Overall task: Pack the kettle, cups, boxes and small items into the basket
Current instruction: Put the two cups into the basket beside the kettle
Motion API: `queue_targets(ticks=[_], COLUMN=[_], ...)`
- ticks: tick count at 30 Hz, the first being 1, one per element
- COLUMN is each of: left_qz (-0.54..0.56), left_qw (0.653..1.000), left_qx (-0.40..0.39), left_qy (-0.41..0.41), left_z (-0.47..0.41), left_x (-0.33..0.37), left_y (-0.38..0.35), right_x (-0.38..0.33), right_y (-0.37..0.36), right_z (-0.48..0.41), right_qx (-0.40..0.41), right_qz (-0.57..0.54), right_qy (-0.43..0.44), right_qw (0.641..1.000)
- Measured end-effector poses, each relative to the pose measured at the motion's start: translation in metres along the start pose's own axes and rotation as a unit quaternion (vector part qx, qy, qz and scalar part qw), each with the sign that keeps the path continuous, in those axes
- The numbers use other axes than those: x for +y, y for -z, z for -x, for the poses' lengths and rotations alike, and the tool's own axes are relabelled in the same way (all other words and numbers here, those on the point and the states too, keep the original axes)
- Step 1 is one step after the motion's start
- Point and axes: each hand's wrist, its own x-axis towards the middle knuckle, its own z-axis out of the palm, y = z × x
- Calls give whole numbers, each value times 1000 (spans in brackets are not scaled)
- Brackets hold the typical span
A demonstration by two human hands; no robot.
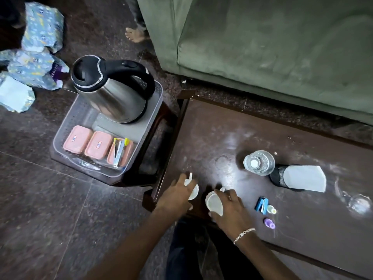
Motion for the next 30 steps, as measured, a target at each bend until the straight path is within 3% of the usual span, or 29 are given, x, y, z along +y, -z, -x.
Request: queue_targets(ticks=[11,15,22,30], left_qz=[19,64,169,141], left_qw=[997,991,940,924], left_qx=[78,117,295,348], left_qy=[14,18,17,66], left_z=[-1,19,85,105], left_x=[-2,-8,-50,-155], left_y=[-25,-3,99,196], right_x=[7,-6,-94,-216], right_y=[-29,-13,51,98], right_z=[-3,1,-10,-55], right_qx=[34,56,173,258], right_qz=[69,14,-140,-181], right_qy=[17,30,113,227], right_qw=[997,998,968,921])
